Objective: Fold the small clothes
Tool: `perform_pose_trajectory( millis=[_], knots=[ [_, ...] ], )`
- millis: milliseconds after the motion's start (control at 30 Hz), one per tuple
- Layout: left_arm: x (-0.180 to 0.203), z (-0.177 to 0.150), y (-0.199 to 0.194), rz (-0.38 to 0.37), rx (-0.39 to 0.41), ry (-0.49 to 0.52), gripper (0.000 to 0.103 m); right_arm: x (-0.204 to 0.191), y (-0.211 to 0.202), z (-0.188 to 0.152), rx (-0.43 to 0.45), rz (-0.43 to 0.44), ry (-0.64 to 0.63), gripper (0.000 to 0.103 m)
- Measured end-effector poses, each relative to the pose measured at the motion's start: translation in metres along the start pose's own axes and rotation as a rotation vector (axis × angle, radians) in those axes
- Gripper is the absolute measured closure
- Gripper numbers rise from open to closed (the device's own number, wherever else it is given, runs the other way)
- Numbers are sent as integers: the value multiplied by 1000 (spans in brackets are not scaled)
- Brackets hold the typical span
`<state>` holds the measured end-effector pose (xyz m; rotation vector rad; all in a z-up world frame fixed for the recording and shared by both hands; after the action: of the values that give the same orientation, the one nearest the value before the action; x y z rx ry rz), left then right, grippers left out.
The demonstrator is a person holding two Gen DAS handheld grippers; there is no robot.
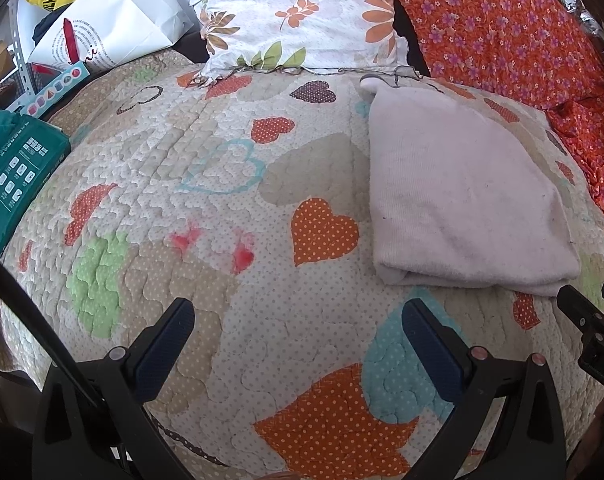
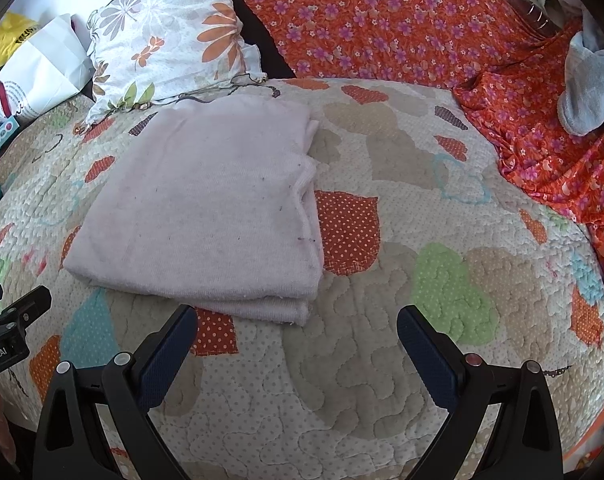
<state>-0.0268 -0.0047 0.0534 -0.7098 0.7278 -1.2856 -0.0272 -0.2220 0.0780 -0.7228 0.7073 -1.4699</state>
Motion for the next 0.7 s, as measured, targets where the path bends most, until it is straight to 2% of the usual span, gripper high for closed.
perform_pose_trajectory(
  millis=[700],
  knots=[
    [-4,1,0,-2,0,-4,0,-4,2,-1,-7,2,-5,2]
  ],
)
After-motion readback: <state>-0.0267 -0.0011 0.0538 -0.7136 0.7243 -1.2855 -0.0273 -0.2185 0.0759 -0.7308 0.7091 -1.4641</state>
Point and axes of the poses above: each gripper's, at about its wrist camera, not at the fingertips, and y roughly the way its jaws point, x to its right, z to its top, the point moved 2 cm from there along y, roughly the way its jaws point, and after that the axes turned 5 degrees about z, right-handed, at the moved point
